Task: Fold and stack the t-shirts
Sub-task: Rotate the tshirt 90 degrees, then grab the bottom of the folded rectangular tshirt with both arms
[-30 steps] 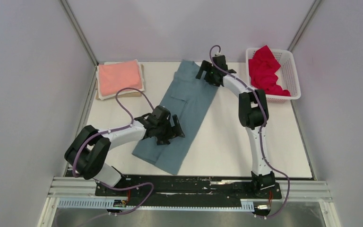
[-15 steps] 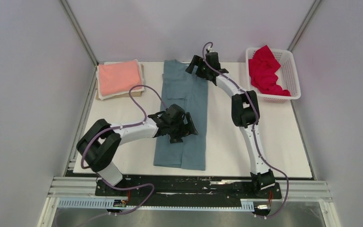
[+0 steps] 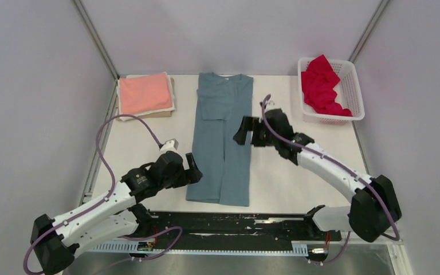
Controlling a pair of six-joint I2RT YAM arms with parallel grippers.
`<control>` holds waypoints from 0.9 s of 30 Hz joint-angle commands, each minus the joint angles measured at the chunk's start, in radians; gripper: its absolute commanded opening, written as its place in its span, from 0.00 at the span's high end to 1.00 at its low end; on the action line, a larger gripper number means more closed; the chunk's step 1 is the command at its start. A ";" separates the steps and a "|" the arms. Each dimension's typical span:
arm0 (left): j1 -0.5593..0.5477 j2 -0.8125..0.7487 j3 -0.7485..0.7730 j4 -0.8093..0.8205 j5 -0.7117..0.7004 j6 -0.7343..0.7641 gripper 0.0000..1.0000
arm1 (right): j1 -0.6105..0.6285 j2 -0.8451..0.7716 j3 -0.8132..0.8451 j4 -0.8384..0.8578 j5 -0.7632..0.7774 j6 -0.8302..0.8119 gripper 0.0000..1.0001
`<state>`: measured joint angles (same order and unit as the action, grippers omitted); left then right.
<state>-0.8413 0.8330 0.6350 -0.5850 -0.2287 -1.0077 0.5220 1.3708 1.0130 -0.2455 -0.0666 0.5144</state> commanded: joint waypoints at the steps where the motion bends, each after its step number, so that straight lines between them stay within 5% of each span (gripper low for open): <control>1: 0.006 -0.065 -0.130 -0.050 0.044 0.011 0.00 | 0.144 -0.124 -0.251 -0.105 0.017 0.140 0.00; 7: 0.012 -0.053 -0.260 0.098 0.148 0.005 0.04 | 0.314 -0.281 -0.421 -0.161 -0.064 0.266 0.06; 14: 0.012 0.034 -0.311 0.173 0.213 -0.008 0.35 | 0.447 -0.216 -0.473 -0.150 -0.071 0.352 0.25; 20: 0.013 0.086 -0.341 0.205 0.183 -0.027 0.50 | 0.469 -0.168 -0.487 -0.149 -0.035 0.376 0.34; 27: 0.013 0.077 -0.336 0.170 0.167 -0.042 0.93 | 0.471 -0.116 -0.506 -0.121 -0.019 0.373 0.79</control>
<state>-0.8291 0.9154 0.3214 -0.3546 -0.0345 -1.0401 0.9852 1.2381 0.5201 -0.3992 -0.1108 0.8715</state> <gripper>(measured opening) 0.181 0.319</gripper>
